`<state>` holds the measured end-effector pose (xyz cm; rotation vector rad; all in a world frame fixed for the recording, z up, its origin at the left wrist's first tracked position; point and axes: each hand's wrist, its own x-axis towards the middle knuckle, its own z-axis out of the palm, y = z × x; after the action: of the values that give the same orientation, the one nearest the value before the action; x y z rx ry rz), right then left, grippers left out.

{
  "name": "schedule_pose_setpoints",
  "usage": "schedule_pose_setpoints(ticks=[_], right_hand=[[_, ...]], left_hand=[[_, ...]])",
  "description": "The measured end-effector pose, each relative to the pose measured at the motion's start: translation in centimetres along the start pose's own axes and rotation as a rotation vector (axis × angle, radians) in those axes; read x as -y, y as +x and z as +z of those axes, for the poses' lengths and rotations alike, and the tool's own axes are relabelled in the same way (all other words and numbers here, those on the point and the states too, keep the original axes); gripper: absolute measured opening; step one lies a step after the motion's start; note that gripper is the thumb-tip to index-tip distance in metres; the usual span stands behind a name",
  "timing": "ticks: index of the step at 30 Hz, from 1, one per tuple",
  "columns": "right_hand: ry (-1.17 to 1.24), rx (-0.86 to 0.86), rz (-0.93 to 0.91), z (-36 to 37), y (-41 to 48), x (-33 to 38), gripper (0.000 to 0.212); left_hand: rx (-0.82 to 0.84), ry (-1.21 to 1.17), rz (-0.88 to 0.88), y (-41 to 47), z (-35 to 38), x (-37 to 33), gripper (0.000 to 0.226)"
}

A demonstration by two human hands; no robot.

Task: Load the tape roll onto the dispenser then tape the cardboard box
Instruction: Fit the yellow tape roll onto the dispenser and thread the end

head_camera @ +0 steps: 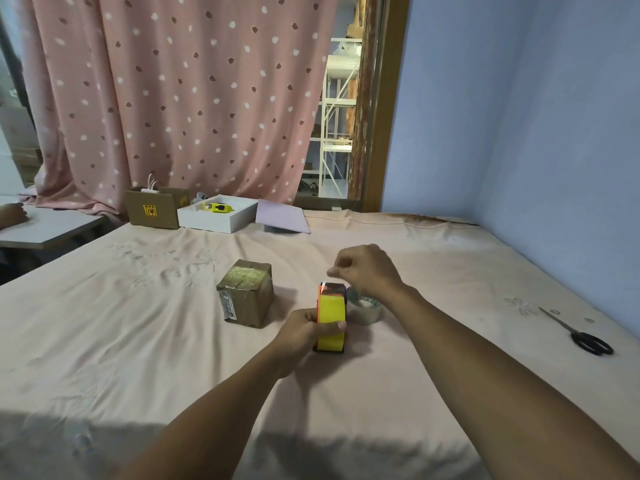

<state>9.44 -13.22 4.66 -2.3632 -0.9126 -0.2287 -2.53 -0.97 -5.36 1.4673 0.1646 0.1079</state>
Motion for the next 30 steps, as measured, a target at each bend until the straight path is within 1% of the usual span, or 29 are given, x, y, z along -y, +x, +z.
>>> schedule_pose_setpoints(ticks=[2,6,8,10,12,14,16,20,23,24,27,28,30], right_hand=[[0.068,-0.020,0.047,-0.5,0.4,-0.8,0.018],[0.104,0.122,0.045,-0.6,0.5,-0.8,0.017],[0.092,0.168,0.039,-0.1,0.3,-0.6,0.020],[0.102,0.202,0.068,0.4,0.0,-1.1,0.023],[0.136,0.229,0.105,0.9,-0.3,-1.8,0.024],[0.186,0.230,0.125,1.3,-0.6,-2.4,0.023],[0.202,0.194,0.118,1.6,-0.8,-2.4,0.021],[0.149,0.112,0.066,1.9,-0.5,-2.2,0.021],[0.105,0.061,0.057,2.1,-0.4,-2.0,0.022],[0.089,0.041,0.057,2.1,-0.5,-2.0,0.022],[0.064,-0.036,0.103,1.8,-0.4,-2.3,0.023],[0.073,-0.031,0.121,1.6,-0.3,-2.6,0.022],[0.125,0.059,0.131,1.2,-0.3,-2.9,0.020]], left_hand=[[0.023,0.029,0.006,-0.6,0.3,0.2,0.035],[0.033,-0.010,-0.022,-1.3,0.3,0.1,0.049],[0.020,-0.058,-0.048,-1.6,0.5,-0.1,0.049],[-0.011,-0.054,-0.045,-1.9,0.7,-0.2,0.046],[-0.024,-0.033,-0.033,-2.1,1.0,-0.1,0.055],[-0.030,-0.035,-0.031,-2.3,1.1,0.1,0.068],[-0.039,-0.046,-0.025,-2.6,1.1,0.1,0.070],[-0.038,-0.048,-0.019,-2.9,1.3,0.3,0.065],[-0.030,-0.046,-0.007,-3.2,1.5,0.0,0.044],[-0.023,-0.043,-0.002,-3.2,1.5,0.0,0.040],[0.006,-0.006,-0.003,-3.7,1.6,0.0,0.041],[0.014,-0.002,-0.006,-4.0,1.6,0.1,0.042],[0.025,-0.002,-0.013,-4.4,1.7,-0.1,0.043]])
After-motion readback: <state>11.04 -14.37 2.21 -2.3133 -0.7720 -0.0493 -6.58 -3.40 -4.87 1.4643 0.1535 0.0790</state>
